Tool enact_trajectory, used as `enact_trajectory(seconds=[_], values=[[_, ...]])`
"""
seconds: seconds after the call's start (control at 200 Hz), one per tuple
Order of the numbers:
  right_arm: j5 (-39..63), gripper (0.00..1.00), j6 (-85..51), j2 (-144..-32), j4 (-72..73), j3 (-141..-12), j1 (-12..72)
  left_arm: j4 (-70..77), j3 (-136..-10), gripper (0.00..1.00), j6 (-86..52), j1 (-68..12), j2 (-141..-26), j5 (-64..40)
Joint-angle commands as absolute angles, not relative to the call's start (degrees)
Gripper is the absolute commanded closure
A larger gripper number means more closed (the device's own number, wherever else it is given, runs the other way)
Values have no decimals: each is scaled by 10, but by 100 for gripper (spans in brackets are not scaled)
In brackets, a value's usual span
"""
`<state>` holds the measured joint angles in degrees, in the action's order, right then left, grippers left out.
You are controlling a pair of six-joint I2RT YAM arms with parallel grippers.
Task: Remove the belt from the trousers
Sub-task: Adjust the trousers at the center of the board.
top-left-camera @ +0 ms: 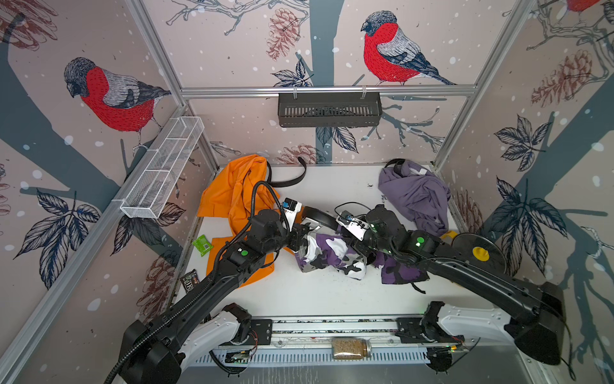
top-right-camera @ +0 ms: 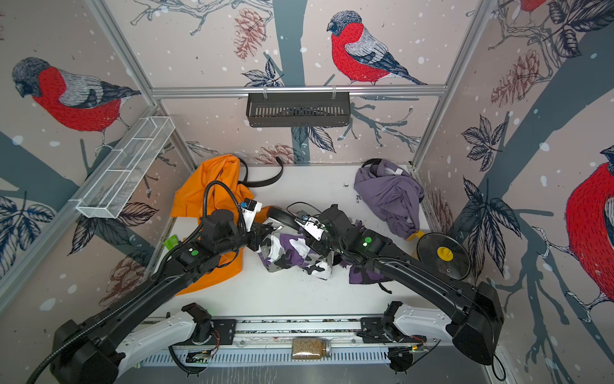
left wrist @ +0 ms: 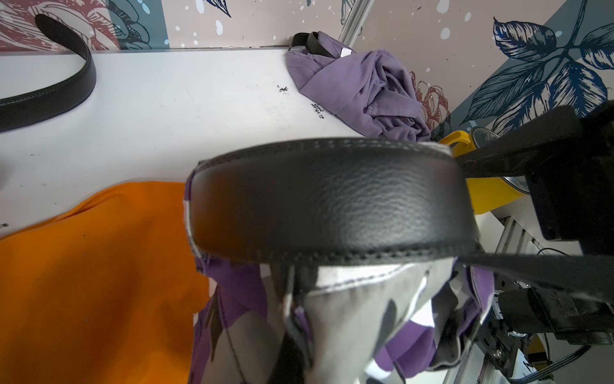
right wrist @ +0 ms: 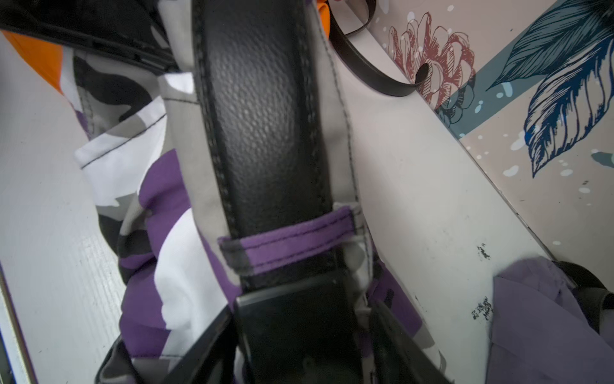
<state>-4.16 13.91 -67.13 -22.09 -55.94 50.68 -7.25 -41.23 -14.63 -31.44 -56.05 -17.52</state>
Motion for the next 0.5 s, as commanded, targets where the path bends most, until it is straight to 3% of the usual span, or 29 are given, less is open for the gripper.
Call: enact_trajectory(seconds=[0.0, 0.12, 0.195, 0.36, 0.495], values=[[-76, 52, 163, -692, -188, -573, 504, -69, -411, 100, -145, -313, -553, -149], [-44, 83, 163, -699, -204, -593, 486, -83, -408, 100, -145, -313, -549, -109], [-5, 94, 158, -678, -216, -596, 450, -101, -404, 100, -150, -299, -561, -63], [57, 98, 154, -623, -240, -593, 355, -122, -381, 100, -180, -228, -586, -28], [74, 98, 159, -614, -275, -600, 331, -132, -368, 100, -208, -200, -582, 28]])
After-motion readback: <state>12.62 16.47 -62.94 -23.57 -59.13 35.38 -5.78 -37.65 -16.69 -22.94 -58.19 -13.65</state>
